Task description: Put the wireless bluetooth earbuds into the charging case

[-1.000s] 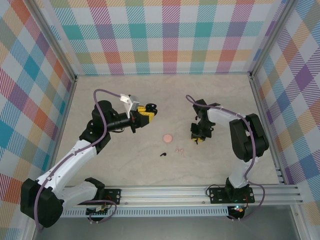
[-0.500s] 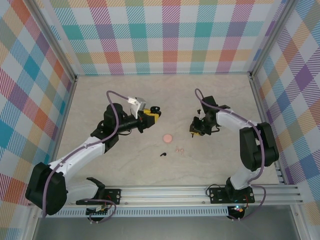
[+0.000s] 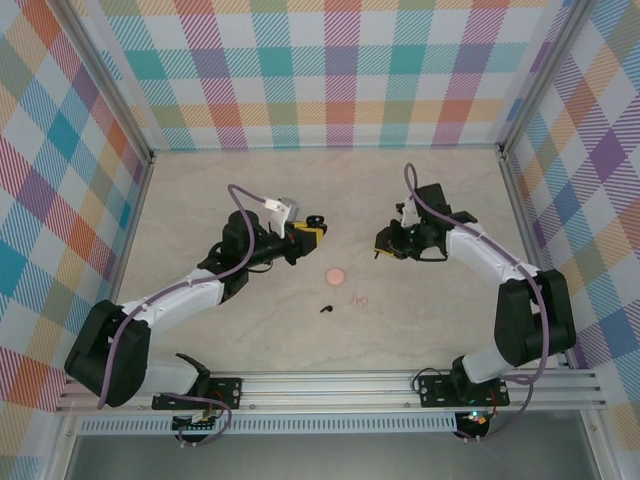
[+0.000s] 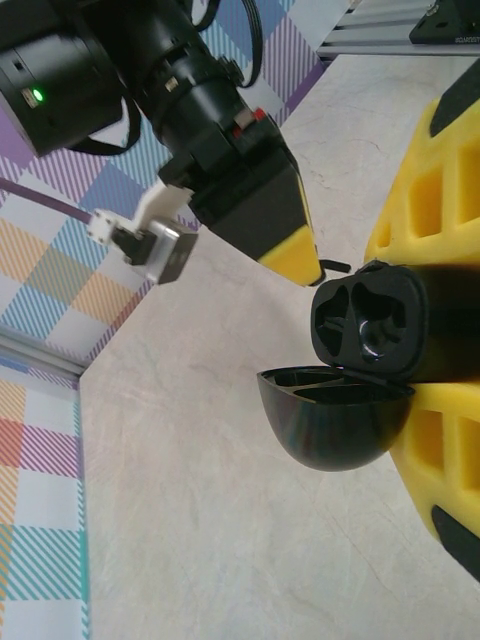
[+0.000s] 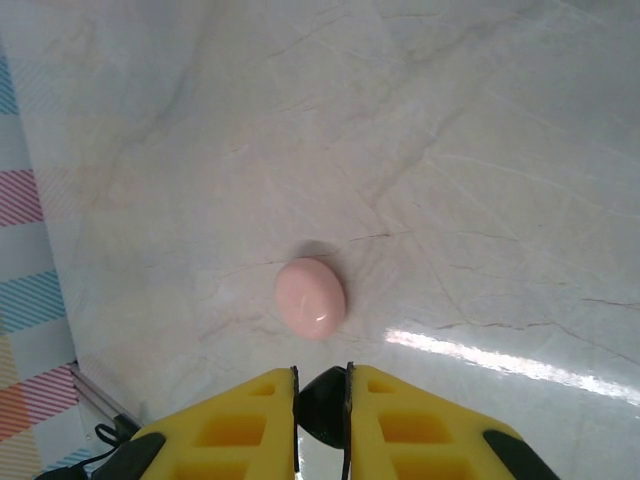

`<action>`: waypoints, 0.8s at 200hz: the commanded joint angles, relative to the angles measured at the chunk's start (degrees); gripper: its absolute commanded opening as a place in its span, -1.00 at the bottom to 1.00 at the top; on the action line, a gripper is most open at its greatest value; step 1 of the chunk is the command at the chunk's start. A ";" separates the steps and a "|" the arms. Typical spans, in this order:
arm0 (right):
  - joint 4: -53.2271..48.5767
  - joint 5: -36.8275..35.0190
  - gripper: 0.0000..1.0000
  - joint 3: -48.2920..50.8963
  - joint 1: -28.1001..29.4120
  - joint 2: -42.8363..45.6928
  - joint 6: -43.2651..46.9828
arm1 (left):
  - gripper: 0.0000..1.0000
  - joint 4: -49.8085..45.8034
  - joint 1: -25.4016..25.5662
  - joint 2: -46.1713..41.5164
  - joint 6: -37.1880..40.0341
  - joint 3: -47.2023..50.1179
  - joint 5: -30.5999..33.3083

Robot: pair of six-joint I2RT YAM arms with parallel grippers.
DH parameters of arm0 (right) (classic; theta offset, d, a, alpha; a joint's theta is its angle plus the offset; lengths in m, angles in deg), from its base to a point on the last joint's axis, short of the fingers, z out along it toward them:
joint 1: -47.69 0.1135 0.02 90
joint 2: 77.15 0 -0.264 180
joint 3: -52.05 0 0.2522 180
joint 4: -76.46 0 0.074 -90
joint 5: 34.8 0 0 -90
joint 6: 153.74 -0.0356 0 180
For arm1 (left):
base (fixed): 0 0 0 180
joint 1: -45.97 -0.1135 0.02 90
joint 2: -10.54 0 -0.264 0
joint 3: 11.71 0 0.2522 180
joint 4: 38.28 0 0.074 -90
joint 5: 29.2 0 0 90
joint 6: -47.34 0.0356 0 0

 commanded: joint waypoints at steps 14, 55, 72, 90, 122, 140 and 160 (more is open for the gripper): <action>2.56 5.27 -0.64 -0.24 -0.43 4.28 -1.20 | -0.63 5.59 0.76 1.87 -0.33 1.16 -0.92; 4.20 8.65 -0.63 -1.74 -0.43 7.90 -1.72 | -0.64 7.47 1.02 3.25 -0.16 1.66 -1.74; 4.93 10.17 -0.63 -2.47 -0.43 8.89 -1.99 | -0.63 8.16 1.20 3.70 0.00 1.68 -2.25; 5.46 11.50 -0.63 -3.22 -0.47 9.54 -2.34 | -0.63 8.99 1.53 4.11 0.23 1.65 -2.62; 7.76 14.97 -0.63 -3.96 -0.09 10.94 -3.00 | -0.63 9.36 2.49 4.69 2.92 1.45 -3.54; 7.94 15.42 -0.62 -4.59 0.53 11.66 -2.54 | -0.63 9.49 2.98 4.94 4.35 1.25 -3.65; 8.12 16.33 -0.62 -5.30 1.18 11.89 -2.79 | -0.63 9.84 3.44 5.20 5.49 0.74 -4.05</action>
